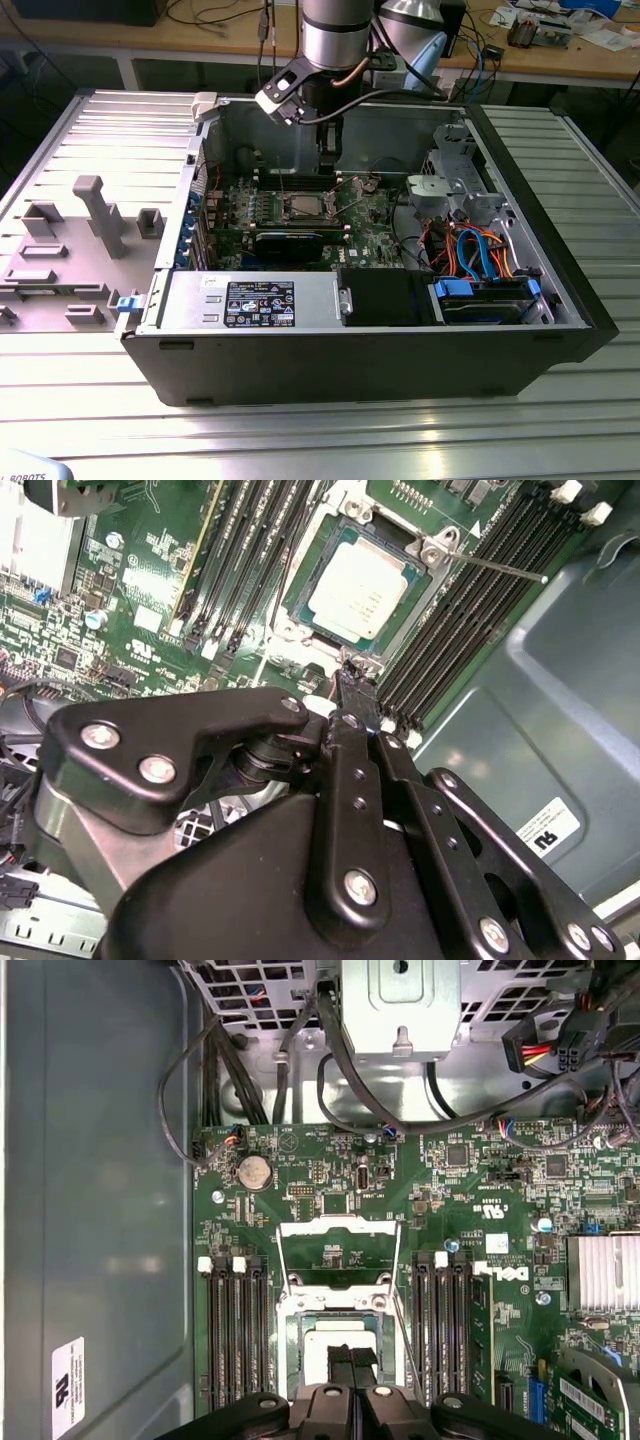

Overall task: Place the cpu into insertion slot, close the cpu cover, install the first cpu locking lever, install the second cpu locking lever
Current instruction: 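Close the cpu cover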

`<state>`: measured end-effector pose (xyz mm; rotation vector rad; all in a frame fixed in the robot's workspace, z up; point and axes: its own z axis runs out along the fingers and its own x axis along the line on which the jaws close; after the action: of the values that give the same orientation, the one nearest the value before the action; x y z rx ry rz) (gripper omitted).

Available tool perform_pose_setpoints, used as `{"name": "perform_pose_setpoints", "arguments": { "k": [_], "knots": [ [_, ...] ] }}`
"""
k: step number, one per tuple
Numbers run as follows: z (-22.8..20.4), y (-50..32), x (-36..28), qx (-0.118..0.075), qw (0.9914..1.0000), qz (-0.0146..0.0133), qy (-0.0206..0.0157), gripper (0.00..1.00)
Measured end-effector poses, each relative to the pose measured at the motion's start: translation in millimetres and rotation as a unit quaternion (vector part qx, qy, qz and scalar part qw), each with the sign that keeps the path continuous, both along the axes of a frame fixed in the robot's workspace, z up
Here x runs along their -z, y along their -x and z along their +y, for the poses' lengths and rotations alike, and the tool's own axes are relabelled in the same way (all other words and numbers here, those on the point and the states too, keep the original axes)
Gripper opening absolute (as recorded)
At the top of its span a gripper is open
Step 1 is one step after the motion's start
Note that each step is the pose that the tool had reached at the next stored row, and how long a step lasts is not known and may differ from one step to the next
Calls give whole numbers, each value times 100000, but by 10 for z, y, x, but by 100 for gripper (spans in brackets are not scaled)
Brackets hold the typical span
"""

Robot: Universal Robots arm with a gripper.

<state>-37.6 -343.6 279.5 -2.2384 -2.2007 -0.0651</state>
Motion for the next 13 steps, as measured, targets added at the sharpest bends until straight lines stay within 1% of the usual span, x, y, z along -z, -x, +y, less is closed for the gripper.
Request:
{"name": "perform_pose_setpoints", "arguments": {
  "k": [13],
  "knots": [
    [0,-29,0,0,100000,-3,-3,11]
  ]
}}
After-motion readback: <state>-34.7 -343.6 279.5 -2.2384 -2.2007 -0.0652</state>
